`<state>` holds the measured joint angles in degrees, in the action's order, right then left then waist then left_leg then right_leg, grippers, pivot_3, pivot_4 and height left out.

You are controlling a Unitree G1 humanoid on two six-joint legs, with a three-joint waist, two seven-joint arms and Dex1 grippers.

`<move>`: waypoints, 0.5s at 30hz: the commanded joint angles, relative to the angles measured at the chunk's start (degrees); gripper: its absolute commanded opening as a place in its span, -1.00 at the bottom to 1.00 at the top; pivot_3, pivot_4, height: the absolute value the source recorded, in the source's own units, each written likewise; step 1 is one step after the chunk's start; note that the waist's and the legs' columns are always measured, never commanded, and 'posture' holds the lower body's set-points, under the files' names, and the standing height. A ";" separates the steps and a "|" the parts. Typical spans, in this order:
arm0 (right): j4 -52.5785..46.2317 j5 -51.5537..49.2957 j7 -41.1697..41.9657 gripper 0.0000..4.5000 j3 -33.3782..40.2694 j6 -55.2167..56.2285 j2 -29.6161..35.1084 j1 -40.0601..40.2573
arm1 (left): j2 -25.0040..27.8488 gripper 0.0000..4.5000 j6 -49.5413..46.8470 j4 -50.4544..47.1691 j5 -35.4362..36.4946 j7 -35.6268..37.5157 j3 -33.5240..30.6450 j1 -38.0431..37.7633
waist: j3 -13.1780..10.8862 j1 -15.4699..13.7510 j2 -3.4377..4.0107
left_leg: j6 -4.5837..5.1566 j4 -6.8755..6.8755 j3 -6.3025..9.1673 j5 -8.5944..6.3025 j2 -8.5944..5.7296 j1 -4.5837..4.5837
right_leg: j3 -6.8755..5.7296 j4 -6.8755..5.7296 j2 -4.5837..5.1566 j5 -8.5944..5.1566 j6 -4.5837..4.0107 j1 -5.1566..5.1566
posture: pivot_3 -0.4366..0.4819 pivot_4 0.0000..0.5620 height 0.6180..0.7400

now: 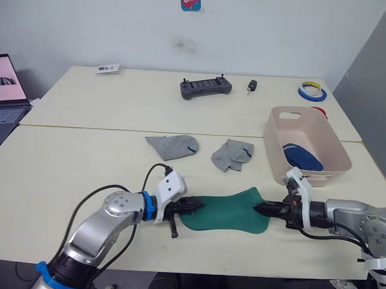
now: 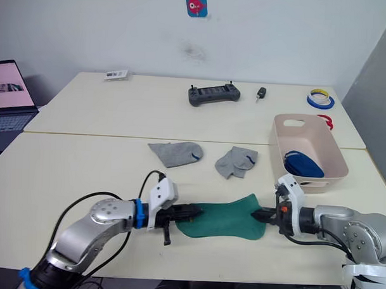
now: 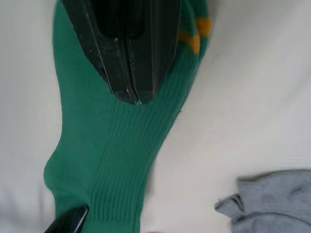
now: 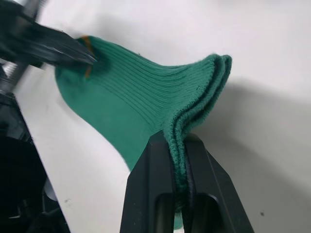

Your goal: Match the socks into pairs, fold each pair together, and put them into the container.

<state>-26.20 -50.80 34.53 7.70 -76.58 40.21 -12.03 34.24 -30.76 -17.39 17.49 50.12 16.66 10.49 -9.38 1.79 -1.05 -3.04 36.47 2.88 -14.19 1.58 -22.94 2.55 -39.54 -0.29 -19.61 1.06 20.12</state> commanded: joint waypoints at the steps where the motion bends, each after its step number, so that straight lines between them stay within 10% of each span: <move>1: -2.23 -1.27 -0.40 -0.98 -0.17 0.44 -0.60 -1.34 | 0.36 -1.00 0.81 1.09 -2.06 0.59 1.64 0.49 | 0.00 -0.03 0.00 | 0.00 0.00 0.01 0.00 0.02 -0.01 | 0.00 0.01 -0.02 0.00 0.00 0.02 | -0.05 -0.47 1.00; 15: -5.07 -10.19 -14.65 -0.98 -1.32 -13.23 -19.65 -8.65 | 1.64 -1.00 3.51 3.71 -4.08 2.17 1.67 -0.41 | 0.01 0.05 0.02 | 0.00 -0.01 0.08 0.00 0.13 0.02 | 0.06 -0.06 -0.08 0.00 -0.01 0.01 | -0.05 -0.47 1.00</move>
<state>-30.85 -59.55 21.30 5.62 -87.89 21.26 -19.72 35.10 -26.88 -14.68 14.87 52.13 17.96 10.87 -9.37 1.84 -1.03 -3.04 36.45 2.97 -14.18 1.73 -22.92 2.61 -39.62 -0.36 -19.60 1.06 20.14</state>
